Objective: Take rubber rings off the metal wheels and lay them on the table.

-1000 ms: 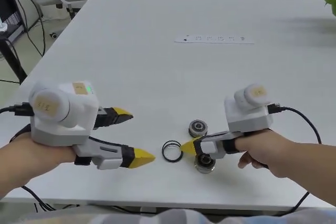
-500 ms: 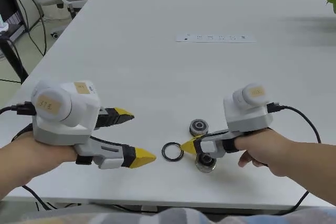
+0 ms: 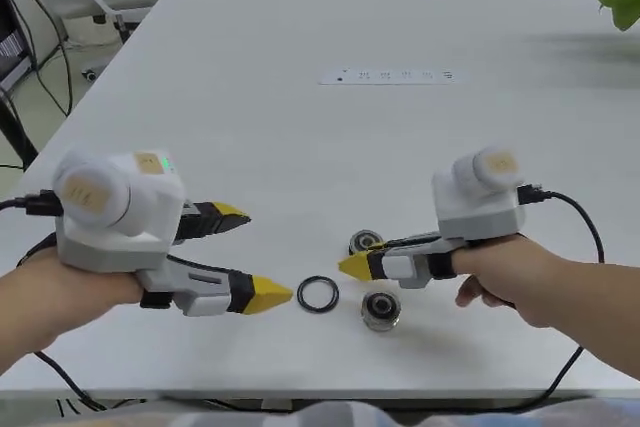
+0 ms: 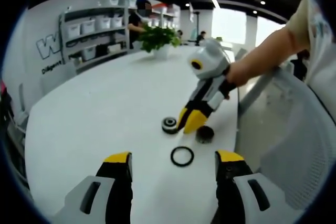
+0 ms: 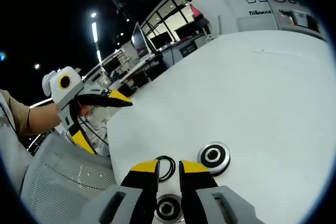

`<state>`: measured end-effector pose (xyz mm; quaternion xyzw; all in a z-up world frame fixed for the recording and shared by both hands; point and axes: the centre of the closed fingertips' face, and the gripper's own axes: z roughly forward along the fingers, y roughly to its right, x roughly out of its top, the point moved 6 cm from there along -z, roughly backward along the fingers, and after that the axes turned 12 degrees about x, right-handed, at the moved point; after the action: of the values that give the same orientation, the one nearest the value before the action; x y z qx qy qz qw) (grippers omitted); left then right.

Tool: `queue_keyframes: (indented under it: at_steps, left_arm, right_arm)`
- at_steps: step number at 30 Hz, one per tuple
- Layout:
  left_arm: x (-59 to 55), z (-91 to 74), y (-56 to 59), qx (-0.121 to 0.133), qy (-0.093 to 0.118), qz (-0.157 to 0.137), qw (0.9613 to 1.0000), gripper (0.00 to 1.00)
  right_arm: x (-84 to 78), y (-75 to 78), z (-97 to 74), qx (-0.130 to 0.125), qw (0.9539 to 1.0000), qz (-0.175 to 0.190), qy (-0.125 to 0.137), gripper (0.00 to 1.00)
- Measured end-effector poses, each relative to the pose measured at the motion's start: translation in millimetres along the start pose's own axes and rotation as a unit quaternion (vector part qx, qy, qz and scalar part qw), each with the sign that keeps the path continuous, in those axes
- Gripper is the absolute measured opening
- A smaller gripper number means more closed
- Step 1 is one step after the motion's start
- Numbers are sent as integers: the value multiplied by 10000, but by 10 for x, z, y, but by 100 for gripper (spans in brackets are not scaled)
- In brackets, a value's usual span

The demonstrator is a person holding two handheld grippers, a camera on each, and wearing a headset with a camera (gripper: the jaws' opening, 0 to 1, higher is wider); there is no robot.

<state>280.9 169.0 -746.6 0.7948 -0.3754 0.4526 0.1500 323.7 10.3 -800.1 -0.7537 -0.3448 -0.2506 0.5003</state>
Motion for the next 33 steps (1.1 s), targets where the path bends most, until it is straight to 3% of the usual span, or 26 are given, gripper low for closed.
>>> queue_keyframes:
  at_steps: [13, 23, 33]
  left_arm:
    - [88, 175, 3, -118, -19, 69, 9999, 65]
    - [114, 311, -44, -134, -68, 88, 9998, 64]
    - [107, 429, -65, -193, -127, 87, 9997, 62]
  right_arm:
    - [52, 87, -281, -271, 9993, -197, 164, 19]
    - [-8, 159, -383, -529, 9970, -564, -70, 23]
    - [-29, 235, -391, -585, 9950, -790, -164, 26]
